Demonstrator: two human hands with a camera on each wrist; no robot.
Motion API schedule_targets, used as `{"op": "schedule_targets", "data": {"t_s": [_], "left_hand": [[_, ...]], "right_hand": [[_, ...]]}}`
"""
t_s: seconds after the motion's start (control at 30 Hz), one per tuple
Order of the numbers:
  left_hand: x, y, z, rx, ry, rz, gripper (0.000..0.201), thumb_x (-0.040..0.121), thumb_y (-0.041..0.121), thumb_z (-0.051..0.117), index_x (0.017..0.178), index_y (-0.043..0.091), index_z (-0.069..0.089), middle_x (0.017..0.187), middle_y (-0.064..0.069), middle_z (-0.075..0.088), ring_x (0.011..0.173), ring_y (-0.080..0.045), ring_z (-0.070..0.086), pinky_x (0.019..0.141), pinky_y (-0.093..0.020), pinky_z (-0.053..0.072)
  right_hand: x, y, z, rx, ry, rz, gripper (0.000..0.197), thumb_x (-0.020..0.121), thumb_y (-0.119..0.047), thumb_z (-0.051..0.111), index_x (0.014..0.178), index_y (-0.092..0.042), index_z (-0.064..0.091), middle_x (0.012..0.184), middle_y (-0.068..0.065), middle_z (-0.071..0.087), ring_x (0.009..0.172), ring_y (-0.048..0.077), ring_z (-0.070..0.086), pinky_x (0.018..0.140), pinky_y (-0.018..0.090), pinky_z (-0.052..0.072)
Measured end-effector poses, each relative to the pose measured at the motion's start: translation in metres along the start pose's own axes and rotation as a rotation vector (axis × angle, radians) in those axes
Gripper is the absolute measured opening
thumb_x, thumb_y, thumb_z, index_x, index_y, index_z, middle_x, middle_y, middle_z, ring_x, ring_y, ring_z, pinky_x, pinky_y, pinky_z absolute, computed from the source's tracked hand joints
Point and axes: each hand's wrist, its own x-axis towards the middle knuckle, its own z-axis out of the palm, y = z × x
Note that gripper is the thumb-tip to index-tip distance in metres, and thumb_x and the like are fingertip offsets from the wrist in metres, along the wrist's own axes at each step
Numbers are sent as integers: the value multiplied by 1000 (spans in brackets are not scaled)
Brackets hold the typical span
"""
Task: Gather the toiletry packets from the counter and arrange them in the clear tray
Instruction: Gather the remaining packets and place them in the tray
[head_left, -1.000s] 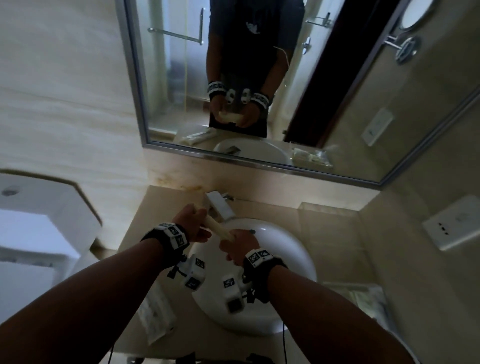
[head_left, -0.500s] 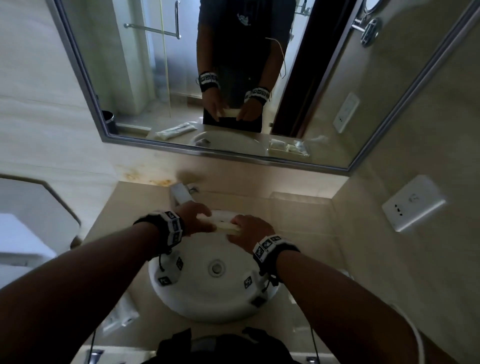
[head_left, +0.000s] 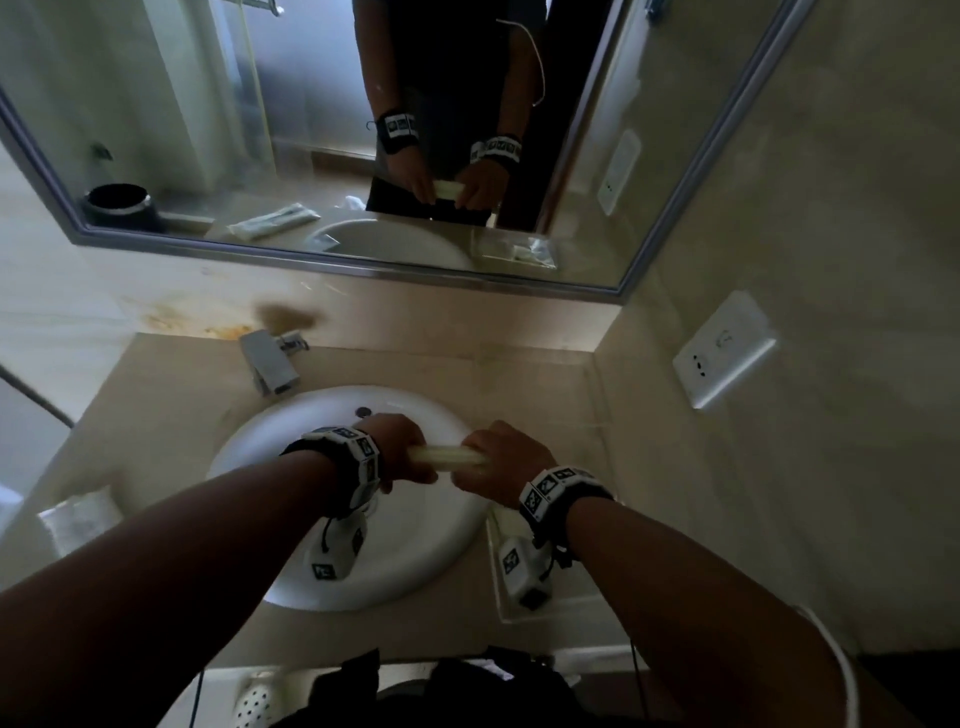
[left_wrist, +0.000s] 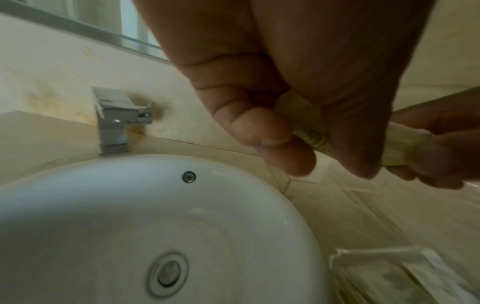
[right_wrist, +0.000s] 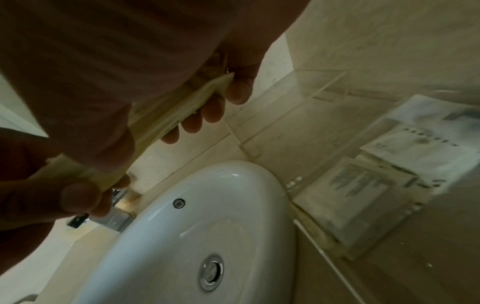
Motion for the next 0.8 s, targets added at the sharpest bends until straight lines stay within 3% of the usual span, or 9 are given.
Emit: {"op": "schedule_targets", "data": {"t_s": [0.13,0.23,0.3,0.4,0.53,0.6,0.7,0.8], "left_hand": [[15,30,24,57,-10,69,28,82,47,67,84,19,71,57,3,65,48,-12,61,50,-21,48],[29,50,47,100,-26,118,27,82,44,68,91,18,69,68,3,67,54,-11,61,51,-21,47],[35,63,65,161,-68,160,29,83,40,68,100,17,68,83,0,70,67,-14,63,60,-23,49],[45,81,93,238,-96,231,42,81,40,70,115,17,63,111,-5,66,102,-24,63,87,-33,50],[50,97,121,278,-192,274,52,80,38,73,124,17,57,124,-7,60,114,-26,58,97,-36,47],[49,103,129,282,-243,278,52,79,37,74,124,17,57,120,-6,61,105,-23,62,92,-34,49],[50,103,139,173,-312,247,48,76,38,77,116,17,62,91,0,65,58,-8,59,59,-26,53],[49,99,148,52,-337,183,37,82,45,71,106,16,66,69,3,65,49,-9,59,51,-22,53]], "right_hand": [[-19,35,3,-44,-13,7,34,84,-56,51,106,-32,60,105,0,55,96,20,56,86,38,47],[-34,63,12,-113,-13,27,40,85,-57,51,112,-29,60,109,2,55,99,24,57,81,36,45],[-45,82,20,-144,-30,51,42,85,-56,54,117,-30,57,113,2,53,104,25,56,81,35,43],[-63,110,33,-183,-81,88,50,88,-53,58,131,-30,51,126,3,50,114,26,54,93,41,45],[-85,134,53,-210,-108,139,53,90,-50,59,136,-27,47,132,4,48,120,27,51,97,41,44],[-92,141,63,-220,-110,155,52,89,-50,60,134,-26,48,131,4,49,119,27,50,96,40,44],[-98,149,76,-212,-103,166,51,88,-49,62,132,-27,48,130,4,49,119,27,51,95,41,46],[-100,154,85,-207,-127,172,53,90,-48,61,136,-26,46,132,5,48,121,27,49,96,42,45]]}}
